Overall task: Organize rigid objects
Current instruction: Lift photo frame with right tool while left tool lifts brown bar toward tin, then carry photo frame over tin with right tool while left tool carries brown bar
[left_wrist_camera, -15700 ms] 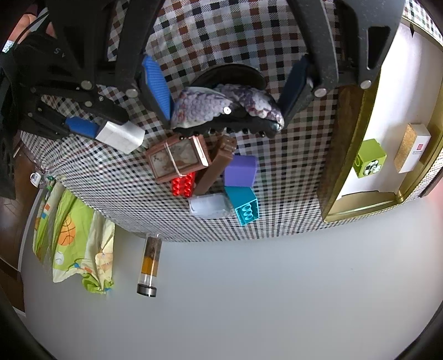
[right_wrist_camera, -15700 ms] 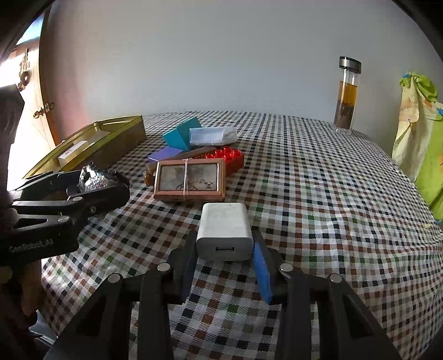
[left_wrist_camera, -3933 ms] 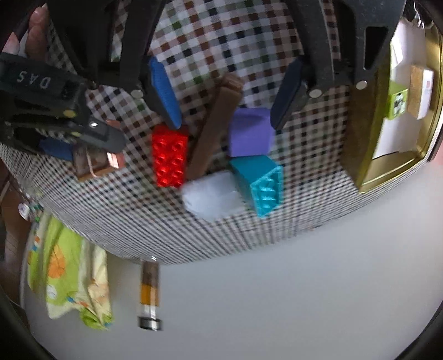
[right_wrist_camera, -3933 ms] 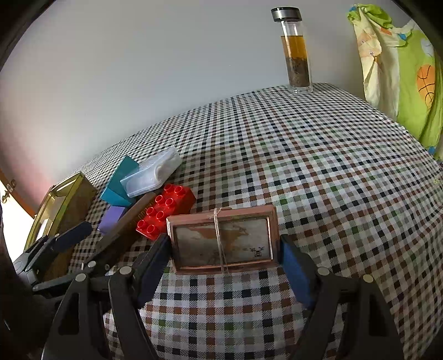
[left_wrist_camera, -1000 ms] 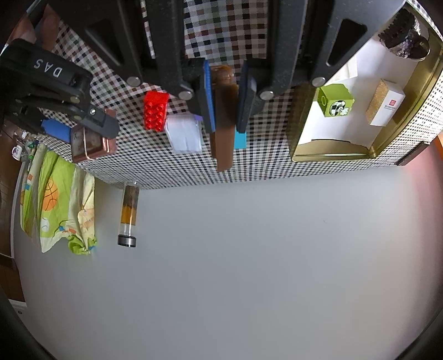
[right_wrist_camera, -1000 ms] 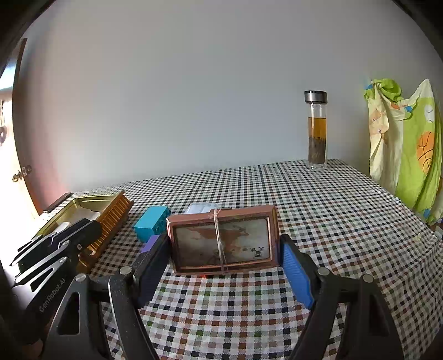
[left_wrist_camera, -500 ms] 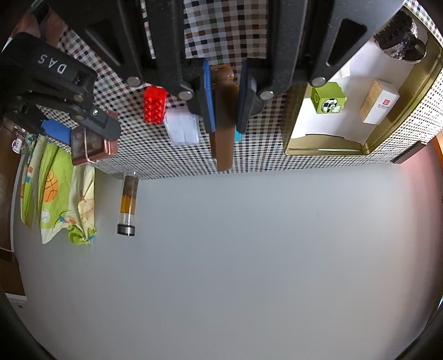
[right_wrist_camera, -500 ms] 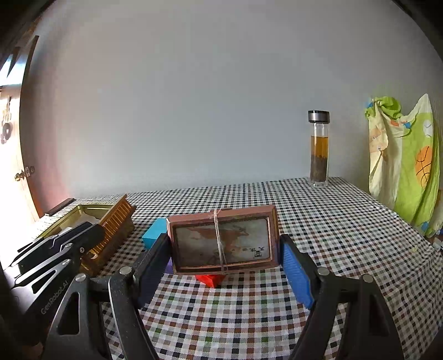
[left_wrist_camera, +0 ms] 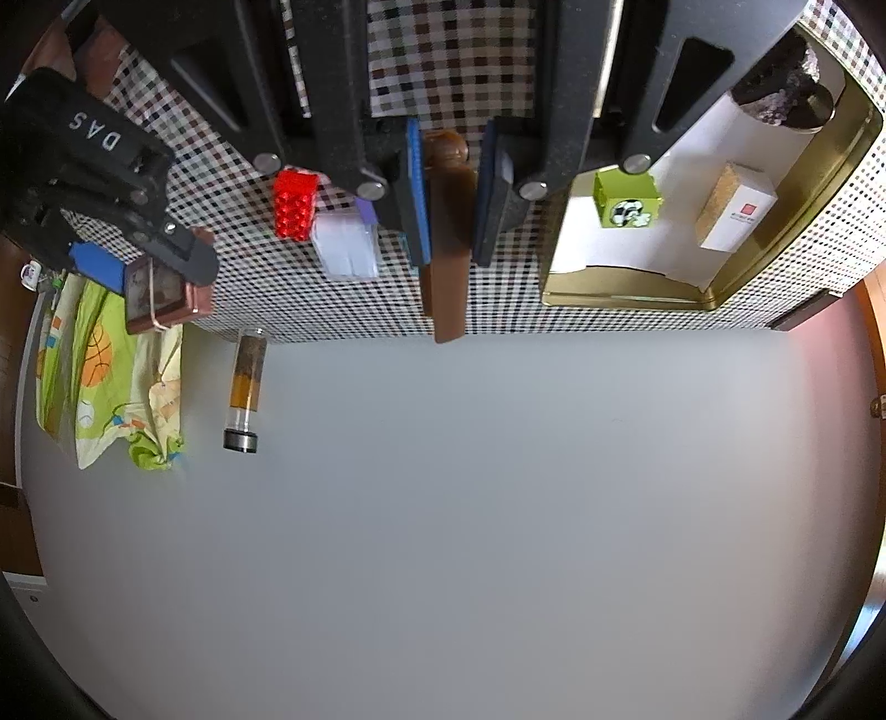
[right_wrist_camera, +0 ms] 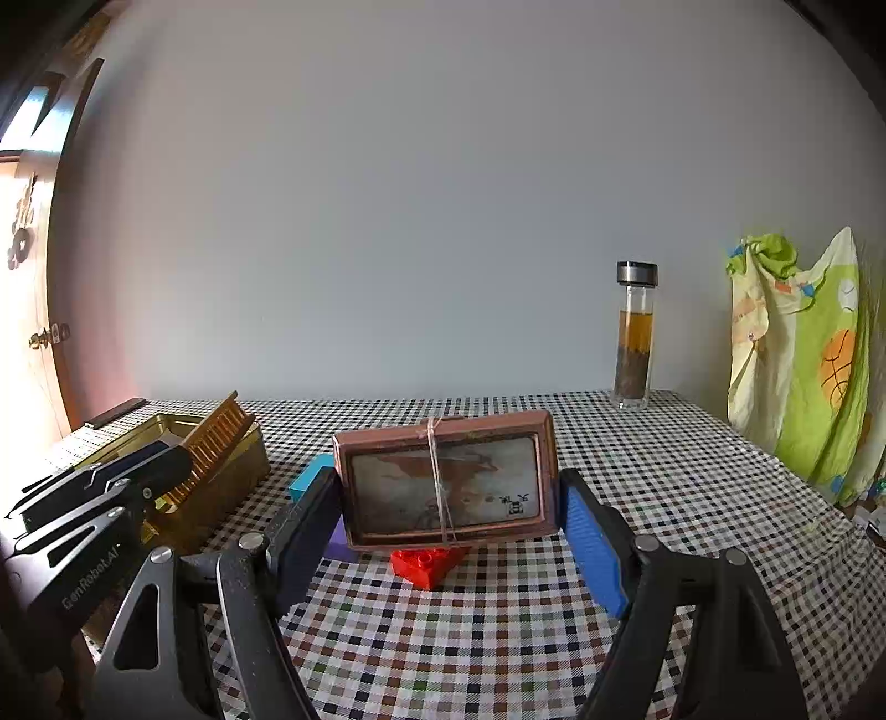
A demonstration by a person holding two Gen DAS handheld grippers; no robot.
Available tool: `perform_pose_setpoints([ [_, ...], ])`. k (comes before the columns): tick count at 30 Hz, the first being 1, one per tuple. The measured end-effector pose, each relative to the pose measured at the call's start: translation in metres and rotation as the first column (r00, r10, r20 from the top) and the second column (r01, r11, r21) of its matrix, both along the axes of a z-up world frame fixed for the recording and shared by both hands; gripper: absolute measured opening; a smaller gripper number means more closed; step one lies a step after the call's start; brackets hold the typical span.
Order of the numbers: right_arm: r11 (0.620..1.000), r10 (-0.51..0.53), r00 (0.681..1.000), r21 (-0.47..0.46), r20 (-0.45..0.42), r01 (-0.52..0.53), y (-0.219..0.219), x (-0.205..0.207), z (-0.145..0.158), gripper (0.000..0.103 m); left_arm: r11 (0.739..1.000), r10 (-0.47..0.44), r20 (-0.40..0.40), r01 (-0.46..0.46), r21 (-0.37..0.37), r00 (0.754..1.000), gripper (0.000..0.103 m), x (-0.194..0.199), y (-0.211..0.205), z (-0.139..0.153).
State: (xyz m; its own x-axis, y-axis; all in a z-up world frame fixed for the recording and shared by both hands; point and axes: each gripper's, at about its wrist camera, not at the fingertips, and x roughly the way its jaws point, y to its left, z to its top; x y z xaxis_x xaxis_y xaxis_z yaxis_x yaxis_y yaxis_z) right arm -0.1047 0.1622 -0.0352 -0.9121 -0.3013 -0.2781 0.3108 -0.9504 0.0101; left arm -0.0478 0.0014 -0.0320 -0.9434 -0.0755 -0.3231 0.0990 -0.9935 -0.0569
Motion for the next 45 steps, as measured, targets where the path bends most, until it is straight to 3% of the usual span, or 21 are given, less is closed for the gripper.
perform_pose_setpoints([
  [45,0.982,0.189,0.982,0.007,-0.009,-0.189,-0.082,0.02,0.001,0.079,0.992,0.12,-0.01,-0.12,0.033,0.993,0.014,0.028,-0.071,-0.001],
])
